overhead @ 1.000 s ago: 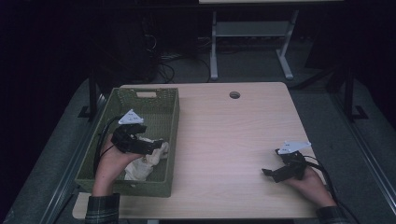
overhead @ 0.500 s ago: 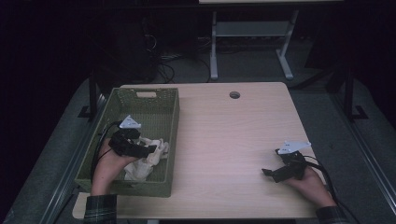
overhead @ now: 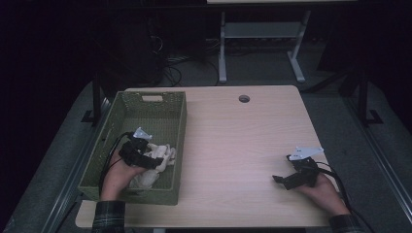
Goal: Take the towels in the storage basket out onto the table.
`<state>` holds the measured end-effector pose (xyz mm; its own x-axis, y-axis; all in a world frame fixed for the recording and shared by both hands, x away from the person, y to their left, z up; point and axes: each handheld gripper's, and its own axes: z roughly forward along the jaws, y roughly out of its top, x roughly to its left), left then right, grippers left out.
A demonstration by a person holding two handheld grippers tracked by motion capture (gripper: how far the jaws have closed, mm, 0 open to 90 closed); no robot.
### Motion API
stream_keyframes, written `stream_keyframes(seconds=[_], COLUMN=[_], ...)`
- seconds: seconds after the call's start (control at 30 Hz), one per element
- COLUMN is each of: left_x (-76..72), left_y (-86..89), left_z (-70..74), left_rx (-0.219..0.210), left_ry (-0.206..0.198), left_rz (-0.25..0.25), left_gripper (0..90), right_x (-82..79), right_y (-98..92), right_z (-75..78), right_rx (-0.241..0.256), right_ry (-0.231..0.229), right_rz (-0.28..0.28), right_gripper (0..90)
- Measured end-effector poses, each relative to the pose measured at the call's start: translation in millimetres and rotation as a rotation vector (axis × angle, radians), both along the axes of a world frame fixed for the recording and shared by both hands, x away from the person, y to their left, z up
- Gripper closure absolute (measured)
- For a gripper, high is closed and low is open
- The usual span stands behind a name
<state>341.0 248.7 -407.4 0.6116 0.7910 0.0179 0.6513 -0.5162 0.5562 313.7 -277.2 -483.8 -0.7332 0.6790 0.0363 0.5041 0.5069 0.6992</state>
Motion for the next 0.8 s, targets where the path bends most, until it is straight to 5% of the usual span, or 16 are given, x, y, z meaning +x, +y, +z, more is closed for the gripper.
stream_keyframes(seconds=[0.27, 0.53, 0.8], left_x=[4.1, 7.8, 7.8], left_y=[-6.2, -6.4, -7.2], left_z=[-9.5, -17.8, -18.5], left_rx=[0.094, 0.083, 0.090], left_ry=[0.064, 0.158, 0.206], left_rz=[0.002, 0.018, 0.020], left_gripper=[16.3, 17.1, 38.1], right_x=[0.1, -0.1, -0.1], right_y=[-0.1, 0.1, 0.1], right_z=[-0.3, -0.2, -0.2], right_rx=[0.001, 0.002, 0.002], right_ry=[-0.003, 0.000, -0.001], right_rz=[0.004, 0.001, 0.002], right_gripper=[0.0, 0.0, 0.0])
